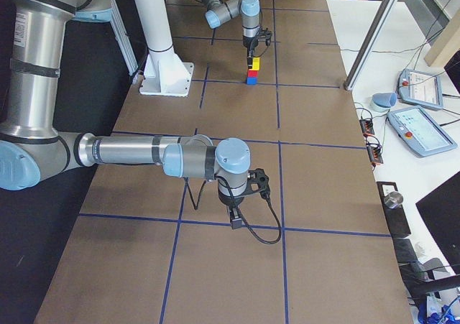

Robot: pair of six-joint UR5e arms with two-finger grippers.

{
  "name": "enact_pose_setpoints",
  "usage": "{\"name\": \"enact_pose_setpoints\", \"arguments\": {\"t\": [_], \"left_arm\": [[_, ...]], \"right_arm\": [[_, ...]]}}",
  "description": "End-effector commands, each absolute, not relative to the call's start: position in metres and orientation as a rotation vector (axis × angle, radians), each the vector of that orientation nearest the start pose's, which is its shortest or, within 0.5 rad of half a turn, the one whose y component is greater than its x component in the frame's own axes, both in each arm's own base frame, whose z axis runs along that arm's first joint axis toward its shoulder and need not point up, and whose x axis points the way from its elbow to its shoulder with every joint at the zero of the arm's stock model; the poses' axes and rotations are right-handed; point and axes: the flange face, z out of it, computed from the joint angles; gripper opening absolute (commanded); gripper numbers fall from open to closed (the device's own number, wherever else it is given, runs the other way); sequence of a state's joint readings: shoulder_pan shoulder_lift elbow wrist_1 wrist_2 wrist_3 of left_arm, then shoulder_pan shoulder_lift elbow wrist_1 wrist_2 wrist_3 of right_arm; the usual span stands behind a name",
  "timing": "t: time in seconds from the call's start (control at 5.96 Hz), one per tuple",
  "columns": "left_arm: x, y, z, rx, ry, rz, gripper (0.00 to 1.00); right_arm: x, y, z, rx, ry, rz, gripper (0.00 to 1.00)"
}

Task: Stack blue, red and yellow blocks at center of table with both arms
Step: 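Lower the yellow cube onto the red cube and open the left gripper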

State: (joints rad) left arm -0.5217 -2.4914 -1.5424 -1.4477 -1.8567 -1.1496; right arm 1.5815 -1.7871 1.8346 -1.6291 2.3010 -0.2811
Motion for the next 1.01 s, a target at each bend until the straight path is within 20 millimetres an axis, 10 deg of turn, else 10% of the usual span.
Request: {"name": "enact_pose_setpoints", "arguments": {"t": [0.0,0.34,0.84], "left_arm": [[0.5711,-0.4501,0.113,0.098,0.807,0.008,0.05],[0.5711,-0.4503,0.1145,0.096,0.802,0.005,0.08],[0.5711,-0.4502,0.1139,0.096,0.807,0.005,0.62]], "right_arm": [[0.0713,-0.3988,0.6336,0.097,-0.724,-0.255,1.0],[0.0712,-0.3987,0.6342,0.097,-0.726,-0.255,1.0],[0.0712,-0.3988,0.6335,0.098,-0.726,-0.256,1.0]]}}
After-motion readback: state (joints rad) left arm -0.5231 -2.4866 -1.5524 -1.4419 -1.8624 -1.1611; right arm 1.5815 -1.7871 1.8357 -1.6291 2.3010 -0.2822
